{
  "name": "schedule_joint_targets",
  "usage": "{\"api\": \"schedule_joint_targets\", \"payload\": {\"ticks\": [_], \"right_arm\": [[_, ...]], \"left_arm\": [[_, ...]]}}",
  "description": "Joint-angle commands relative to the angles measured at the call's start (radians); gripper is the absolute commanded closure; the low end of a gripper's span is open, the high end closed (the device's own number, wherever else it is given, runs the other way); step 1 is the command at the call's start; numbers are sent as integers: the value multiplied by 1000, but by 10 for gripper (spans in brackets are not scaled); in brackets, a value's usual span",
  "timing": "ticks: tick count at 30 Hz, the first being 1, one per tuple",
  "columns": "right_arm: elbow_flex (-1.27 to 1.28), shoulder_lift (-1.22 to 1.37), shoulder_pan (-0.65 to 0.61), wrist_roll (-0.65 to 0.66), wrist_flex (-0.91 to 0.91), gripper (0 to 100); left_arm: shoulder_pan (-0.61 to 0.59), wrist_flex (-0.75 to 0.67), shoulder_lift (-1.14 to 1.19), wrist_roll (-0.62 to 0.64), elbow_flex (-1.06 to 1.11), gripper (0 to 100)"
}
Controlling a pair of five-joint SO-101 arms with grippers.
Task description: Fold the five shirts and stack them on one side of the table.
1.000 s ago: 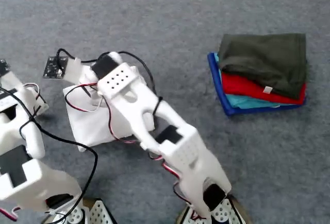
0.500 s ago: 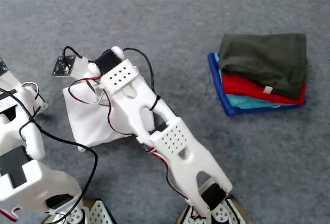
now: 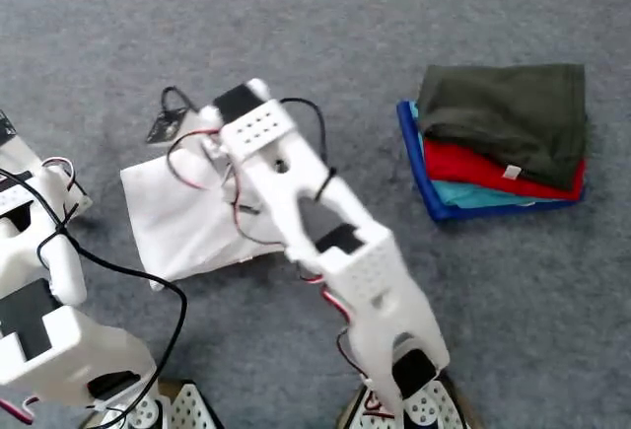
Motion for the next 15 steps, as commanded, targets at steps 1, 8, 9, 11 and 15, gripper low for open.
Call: {"api": "schedule_joint_targets", "payload": {"ticks": [1, 8, 9, 11, 15], "right_arm": [[156, -183, 42, 81, 17, 996], [542, -380, 53, 138, -64, 996], [579, -420, 53, 138, -86, 996], [618, -498, 53, 138, -137, 996], [618, -587, 41, 118, -278, 995]], "left_arm": [[-3, -15, -47, 8, 0, 981], [-3, -15, -47, 8, 0, 981], [-3, -15, -47, 8, 0, 981], [-3, -15, -47, 8, 0, 981], [-2, -15, -47, 8, 0, 981]]}}
